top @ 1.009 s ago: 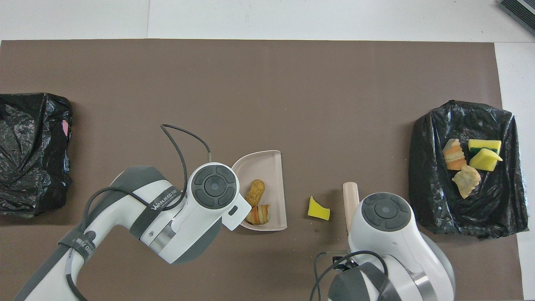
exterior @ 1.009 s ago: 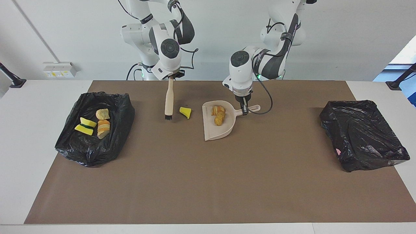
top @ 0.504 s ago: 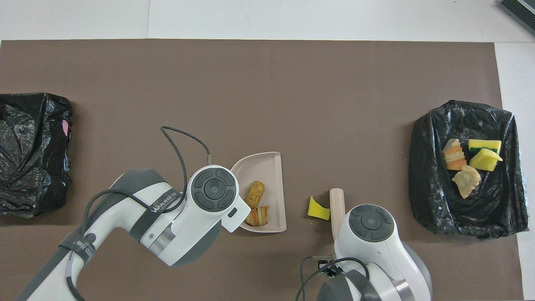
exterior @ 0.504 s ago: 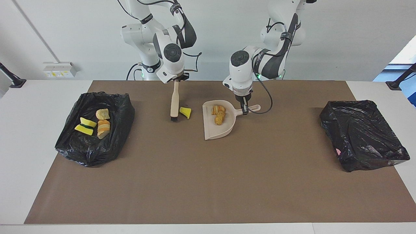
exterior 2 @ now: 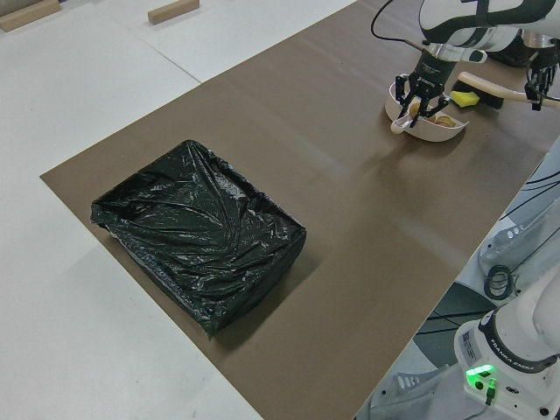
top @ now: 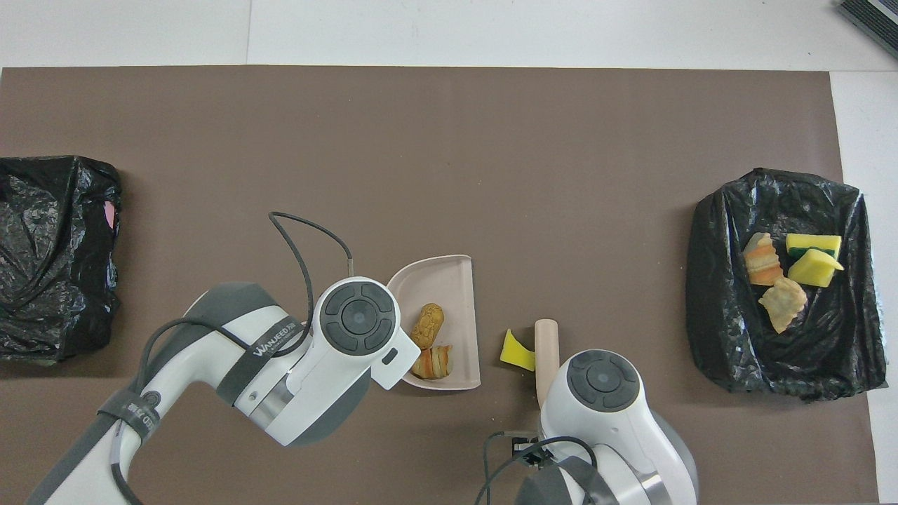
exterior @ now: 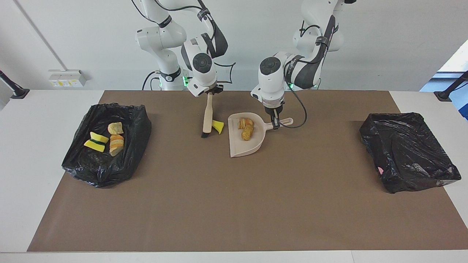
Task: Sweep and dump trash in bin
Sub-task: 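Sweep the yellow sponge into the dustpan with the right gripper's brush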
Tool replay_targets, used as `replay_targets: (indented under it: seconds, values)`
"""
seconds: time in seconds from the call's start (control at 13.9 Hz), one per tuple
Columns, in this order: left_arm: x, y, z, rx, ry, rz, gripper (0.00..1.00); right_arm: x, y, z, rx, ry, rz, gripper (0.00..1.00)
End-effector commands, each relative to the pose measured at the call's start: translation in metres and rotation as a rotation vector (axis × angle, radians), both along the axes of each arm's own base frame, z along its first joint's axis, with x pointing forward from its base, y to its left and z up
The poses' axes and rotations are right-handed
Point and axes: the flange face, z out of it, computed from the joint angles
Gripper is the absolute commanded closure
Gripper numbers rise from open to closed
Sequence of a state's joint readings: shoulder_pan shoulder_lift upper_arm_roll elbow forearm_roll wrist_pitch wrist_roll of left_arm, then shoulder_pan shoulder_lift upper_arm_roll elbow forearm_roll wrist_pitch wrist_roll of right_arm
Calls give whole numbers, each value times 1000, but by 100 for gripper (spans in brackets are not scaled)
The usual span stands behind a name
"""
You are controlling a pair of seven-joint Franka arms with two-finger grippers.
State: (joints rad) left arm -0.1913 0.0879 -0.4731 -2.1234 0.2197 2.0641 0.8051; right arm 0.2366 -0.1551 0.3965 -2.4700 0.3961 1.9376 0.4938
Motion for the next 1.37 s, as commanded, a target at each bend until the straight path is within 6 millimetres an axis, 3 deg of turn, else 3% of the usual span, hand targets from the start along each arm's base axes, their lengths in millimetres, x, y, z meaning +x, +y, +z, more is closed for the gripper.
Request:
replay_targets:
  seconds: [0.0, 0.22, 0.5, 1.01, 1.3]
  values:
    - [-6, 7, 0, 13, -26, -10, 100, 1, 37, -5, 66, 16, -43, 100]
    - [-5, 7, -1, 14, -24, -10, 100, 1, 82, 10, 142, 4, -82, 100]
    - [4, 17, -3, 3, -23, 0, 100, 18, 119, 33, 234, -9, -114, 100]
    - [21, 35, -7, -18, -13, 8, 100, 27, 113, 63, 150, -11, 42, 100]
    - [22, 36, -7, -21, -17, 9, 100, 34, 103, 77, 70, 3, 114, 100]
